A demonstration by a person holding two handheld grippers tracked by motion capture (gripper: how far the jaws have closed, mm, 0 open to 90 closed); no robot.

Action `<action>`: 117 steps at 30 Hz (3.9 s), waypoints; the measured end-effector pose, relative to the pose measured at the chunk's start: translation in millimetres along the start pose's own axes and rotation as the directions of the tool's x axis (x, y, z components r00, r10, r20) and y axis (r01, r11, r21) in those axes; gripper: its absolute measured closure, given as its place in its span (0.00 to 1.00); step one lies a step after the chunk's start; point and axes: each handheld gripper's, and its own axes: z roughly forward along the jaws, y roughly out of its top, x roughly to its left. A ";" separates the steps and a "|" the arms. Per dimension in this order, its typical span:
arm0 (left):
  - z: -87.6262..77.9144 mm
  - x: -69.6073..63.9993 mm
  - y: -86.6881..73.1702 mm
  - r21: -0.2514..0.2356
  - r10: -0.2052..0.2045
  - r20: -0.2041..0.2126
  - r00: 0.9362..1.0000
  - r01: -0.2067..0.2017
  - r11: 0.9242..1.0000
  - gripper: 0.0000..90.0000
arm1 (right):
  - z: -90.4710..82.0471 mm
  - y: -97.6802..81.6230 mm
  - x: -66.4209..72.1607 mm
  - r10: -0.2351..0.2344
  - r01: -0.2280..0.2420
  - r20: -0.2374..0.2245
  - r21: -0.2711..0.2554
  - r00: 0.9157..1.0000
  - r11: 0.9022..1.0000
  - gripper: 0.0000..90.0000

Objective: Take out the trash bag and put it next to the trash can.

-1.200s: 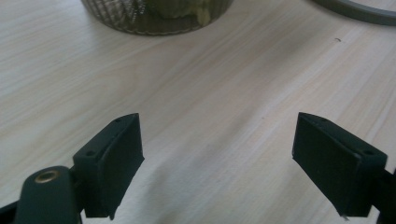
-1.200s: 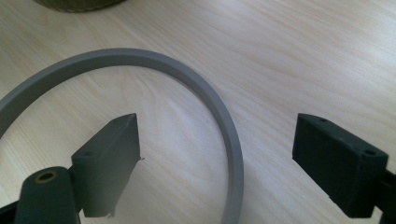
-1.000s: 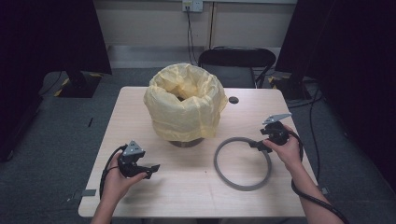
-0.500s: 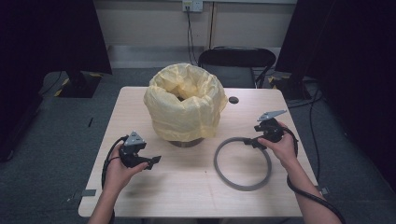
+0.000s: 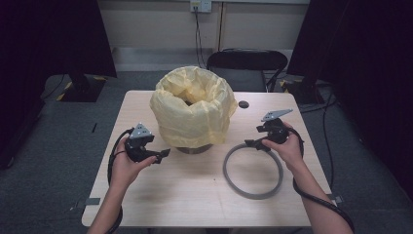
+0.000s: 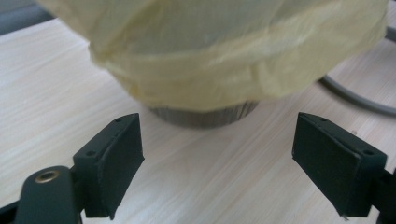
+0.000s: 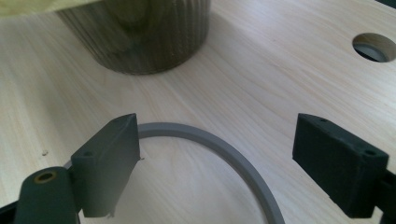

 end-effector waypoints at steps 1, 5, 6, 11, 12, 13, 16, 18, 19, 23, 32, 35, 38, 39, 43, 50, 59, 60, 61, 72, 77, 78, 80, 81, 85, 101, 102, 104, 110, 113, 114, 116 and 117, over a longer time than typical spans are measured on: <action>0.7 -0.4 2.9 -0.003 0.004 0.003 1.000 -0.004 1.000 0.17 | 0.8 1.8 0.8 -0.004 0.004 -0.002 0.000 1.000 1.000 0.16; 4.5 -2.1 16.1 -0.009 0.021 0.005 1.000 -0.020 1.000 0.17 | 2.9 7.8 2.6 -0.018 0.018 -0.013 0.001 1.000 1.000 0.16; 5.6 -2.4 19.4 -0.014 0.025 0.006 1.000 -0.025 1.000 0.17 | 3.2 8.8 2.4 -0.017 0.017 -0.014 0.002 1.000 1.000 0.16; 12.4 -4.1 31.1 -0.010 0.038 0.009 0.999 -0.038 0.999 0.18 | 3.7 12.3 0.3 -0.004 0.004 -0.024 -0.011 1.000 1.000 0.16; 13.5 -4.1 32.5 -0.013 0.041 0.006 0.999 -0.041 0.999 0.18 | 3.7 13.1 0.0 -0.005 0.005 -0.025 -0.017 1.000 1.000 0.16; 14.7 -4.1 34.1 -0.014 0.046 0.003 0.999 -0.046 0.999 0.18 | 3.7 14.1 0.1 -0.005 0.005 -0.028 -0.020 1.000 1.000 0.16; 17.2 -3.8 36.5 -0.016 0.044 0.003 0.999 -0.044 0.999 0.18 | 4.1 16.8 0.9 0.002 -0.004 -0.046 -0.032 0.999 0.999 0.16; 17.7 -2.6 38.0 -0.019 0.045 0.001 0.999 -0.045 0.999 0.18 | 4.9 19.0 2.4 -0.003 0.002 -0.050 -0.031 0.999 1.000 0.16; 17.9 -2.1 38.4 -0.020 0.042 -0.002 0.999 -0.042 0.999 0.19 | 5.7 20.2 3.1 -0.011 0.009 -0.055 -0.033 0.998 0.999 0.16; 19.0 -0.6 38.2 -0.018 0.053 -0.008 0.999 -0.053 0.998 0.22 | 8.1 25.4 6.8 -0.021 0.019 -0.064 -0.037 0.998 0.999 0.16; 25.5 1.9 38.6 -0.016 0.068 -0.023 0.997 -0.069 0.998 0.29 | 9.8 33.8 9.7 -0.038 0.035 -0.077 -0.040 0.996 0.999 0.16; 26.9 2.6 38.4 -0.032 0.065 -0.017 0.998 -0.066 0.997 0.32 | 10.9 35.8 11.1 -0.039 0.035 -0.084 -0.042 0.996 0.998 0.16; 27.9 2.1 36.2 -0.040 0.060 -0.026 0.998 -0.061 0.997 0.33 | 11.9 36.2 12.3 -0.037 0.033 -0.090 -0.046 0.995 0.998 0.16; 28.5 2.0 35.1 -0.043 0.059 -0.027 0.998 -0.060 0.997 0.32 | 12.7 35.8 11.9 -0.037 0.033 -0.092 -0.047 0.995 0.998 0.16; 29.6 2.5 33.7 -0.060 0.044 -0.022 0.999 -0.045 0.997 0.31 | 14.1 33.2 9.0 -0.031 0.028 -0.083 -0.036 0.996 0.999 0.16; 30.7 2.6 38.2 -0.036 0.058 -0.031 0.998 -0.059 0.998 0.31 | 10.6 34.1 9.2 -0.030 0.026 -0.086 -0.044 0.996 0.999 0.16; 25.0 1.5 41.1 -0.002 0.078 -0.039 0.996 -0.078 0.997 0.48 | 7.8 34.5 10.8 -0.038 0.033 -0.098 -0.055 0.994 0.998 0.16; 24.8 1.0 41.7 0.008 0.083 -0.042 0.996 -0.082 0.997 0.50 | 8.5 34.2 11.9 -0.038 0.032 -0.103 -0.058 0.994 0.998 0.16; 24.4 0.9 41.9 0.014 0.083 -0.043 0.996 -0.083 0.996 0.53 | 9.2 34.1 12.8 -0.042 0.036 -0.105 -0.058 0.994 0.998 0.16; 19.6 1.3 45.5 0.036 0.068 -0.031 0.997 -0.067 0.997 0.76 | 10.9 32.9 18.2 -0.040 0.031 -0.121 -0.077 0.992 0.997 0.16; 11.8 3.6 46.4 0.029 0.074 -0.001 0.997 -0.074 0.997 0.98 | 10.8 31.2 17.1 -0.037 0.028 -0.120 -0.079 0.992 0.997 0.16; 9.9 4.7 46.6 0.034 0.073 0.006 0.997 -0.073 0.997 1.00 | 10.9 31.4 17.4 -0.038 0.028 -0.120 -0.079 0.992 0.996 0.16; 6.1 5.8 46.3 0.034 0.067 0.007 0.998 -0.068 0.997 1.00 | 12.0 32.0 17.7 -0.037 0.027 -0.124 -0.081 0.992 0.996 0.16; 4.1 6.4 46.3 0.038 0.072 0.010 0.997 -0.072 0.997 1.00 | 12.8 32.4 17.9 -0.040 0.030 -0.123 -0.082 0.992 0.996 0.16; -1.2 6.4 45.1 0.028 0.073 0.027 0.997 -0.074 0.997 1.00 | 16.4 35.3 19.5 -0.043 0.030 -0.132 -0.097 0.990 0.995 0.16; -12.2 9.9 49.4 0.054 0.079 0.050 0.996 -0.082 0.995 1.00 | 44.3 70.0 38.3 -0.066 0.047 -0.177 -0.109 0.982 0.993 0.17; -13.6 10.7 49.1 0.046 0.069 0.054 0.996 -0.071 0.996 1.00 | 45.0 71.3 39.2 -0.066 0.046 -0.183 -0.110 0.981 0.993 0.18; -16.3 11.5 49.0 0.039 0.063 0.057 0.996 -0.065 0.997 1.00 | 46.1 73.9 41.3 -0.073 0.053 -0.189 -0.109 0.979 0.993 0.20; -16.0 9.8 51.6 0.022 0.041 0.059 0.997 -0.042 0.999 1.00 | 48.9 75.8 42.3 -0.067 0.045 -0.205 -0.110 0.976 0.993 0.35; -15.4 8.9 53.0 0.011 0.035 0.066 0.997 -0.036 0.999 1.00 | 51.5 75.8 43.2 -0.067 0.042 -0.227 -0.111 0.972 0.993 0.40; -15.2 8.7 53.4 0.010 0.034 0.069 0.997 -0.035 0.999 1.00 | 52.2 75.9 43.5 -0.067 0.044 -0.225 -0.104 0.972 0.994 0.41; -14.9 8.0 53.9 0.010 0.035 0.070 0.997 -0.035 0.999 1.00 | 52.8 75.4 42.4 -0.064 0.045 -0.225 -0.091 0.972 0.995 0.48; -14.6 7.6 54.0 0.010 0.033 0.069 0.997 -0.034 0.999 1.00 | 53.0 75.2 41.8 -0.054 0.034 -0.228 -0.089 0.972 0.995 0.48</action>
